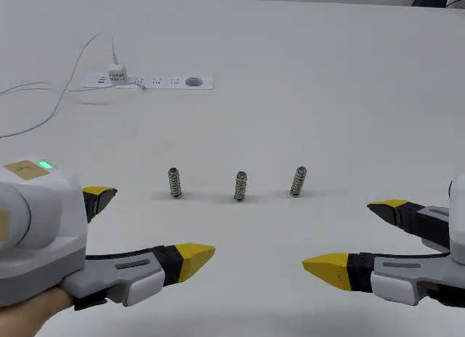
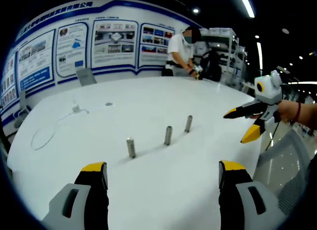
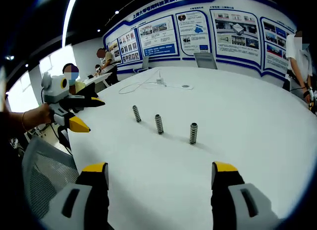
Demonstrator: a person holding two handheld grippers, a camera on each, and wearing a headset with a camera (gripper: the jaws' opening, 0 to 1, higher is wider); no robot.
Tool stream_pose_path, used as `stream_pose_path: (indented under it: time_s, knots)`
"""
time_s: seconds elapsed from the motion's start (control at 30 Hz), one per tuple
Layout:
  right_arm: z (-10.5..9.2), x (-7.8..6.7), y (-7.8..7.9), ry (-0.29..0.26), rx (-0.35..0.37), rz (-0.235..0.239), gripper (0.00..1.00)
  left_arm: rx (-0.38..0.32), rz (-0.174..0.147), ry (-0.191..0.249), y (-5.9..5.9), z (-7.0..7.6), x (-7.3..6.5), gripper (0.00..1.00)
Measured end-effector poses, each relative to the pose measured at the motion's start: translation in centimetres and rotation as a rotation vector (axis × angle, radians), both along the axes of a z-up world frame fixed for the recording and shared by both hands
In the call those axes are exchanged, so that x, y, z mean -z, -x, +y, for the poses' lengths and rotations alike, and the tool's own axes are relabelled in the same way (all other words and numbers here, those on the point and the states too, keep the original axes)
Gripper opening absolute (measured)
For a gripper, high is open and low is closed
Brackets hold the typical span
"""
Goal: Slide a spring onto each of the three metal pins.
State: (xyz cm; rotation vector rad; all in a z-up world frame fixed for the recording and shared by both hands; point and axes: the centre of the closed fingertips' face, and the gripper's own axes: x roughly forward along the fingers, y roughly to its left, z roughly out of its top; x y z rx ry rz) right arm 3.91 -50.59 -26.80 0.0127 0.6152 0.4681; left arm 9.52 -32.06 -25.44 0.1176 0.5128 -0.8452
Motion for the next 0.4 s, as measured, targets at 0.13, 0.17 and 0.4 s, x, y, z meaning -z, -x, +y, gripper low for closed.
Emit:
stream_pose_path:
  time_s: [0.13,0.17,0.4]
  knots:
    - [0.17,-0.09,-0.08,0.000,-0.004,-0.004,0.89,-0.010,0.004,-0.008,0.04,0.51,0.26,1.00]
    - [0.21,-0.11,-0.10,0.000,-0.004,-0.006,0.89,-0.010,0.009,-0.002,0.09,0.60,0.29,1.00]
    - [0.66,-0.03,0.01,-0.004,-0.010,-0.004,0.92,-0.013,0.015,-0.010,0.41,0.89,0.59,1.00]
